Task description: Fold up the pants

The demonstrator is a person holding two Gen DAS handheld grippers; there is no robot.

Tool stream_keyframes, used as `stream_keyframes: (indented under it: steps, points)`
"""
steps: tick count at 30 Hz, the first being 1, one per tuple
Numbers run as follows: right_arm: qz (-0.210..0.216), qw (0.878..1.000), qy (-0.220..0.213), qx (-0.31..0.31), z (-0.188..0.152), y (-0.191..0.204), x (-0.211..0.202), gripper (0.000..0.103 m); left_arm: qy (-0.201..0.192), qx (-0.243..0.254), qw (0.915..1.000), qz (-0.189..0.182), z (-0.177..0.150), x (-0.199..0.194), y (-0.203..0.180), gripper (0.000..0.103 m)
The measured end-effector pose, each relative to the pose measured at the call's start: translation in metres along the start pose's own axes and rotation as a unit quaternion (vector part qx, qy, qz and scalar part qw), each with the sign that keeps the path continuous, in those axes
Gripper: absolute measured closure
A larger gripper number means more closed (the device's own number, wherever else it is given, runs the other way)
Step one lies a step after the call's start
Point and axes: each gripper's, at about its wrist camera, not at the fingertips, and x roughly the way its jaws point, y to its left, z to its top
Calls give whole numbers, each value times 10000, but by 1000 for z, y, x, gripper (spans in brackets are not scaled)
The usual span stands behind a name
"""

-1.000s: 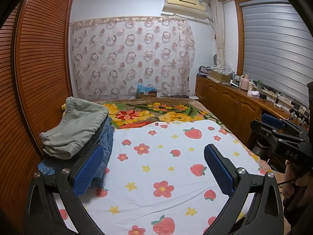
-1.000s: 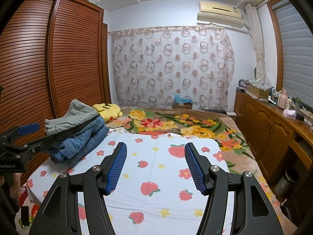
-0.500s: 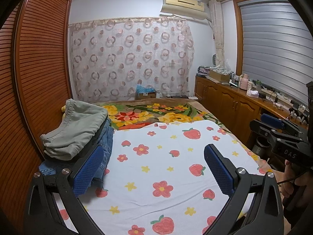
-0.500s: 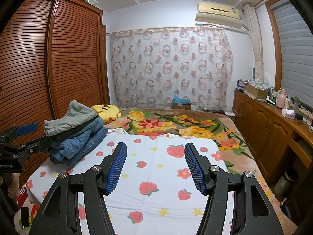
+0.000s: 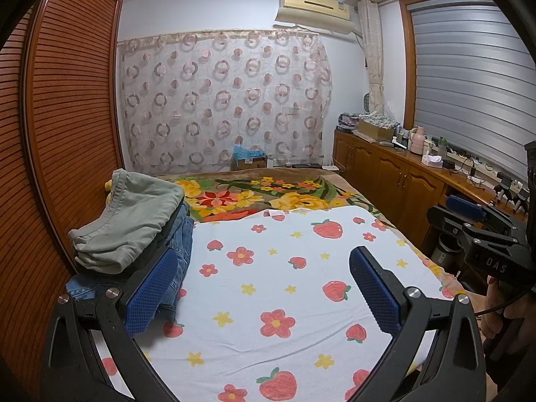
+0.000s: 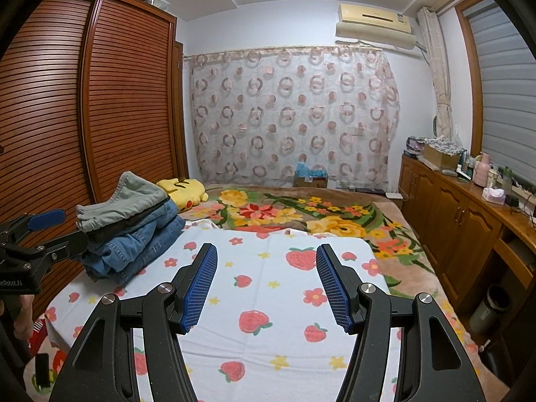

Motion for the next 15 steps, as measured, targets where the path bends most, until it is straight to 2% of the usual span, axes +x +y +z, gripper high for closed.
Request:
stream_keyframes:
  steps: [15]
  points:
    - [10,10000,0,-17,0,0,-1,39,-11,0,10000,-2,0,0,0,0]
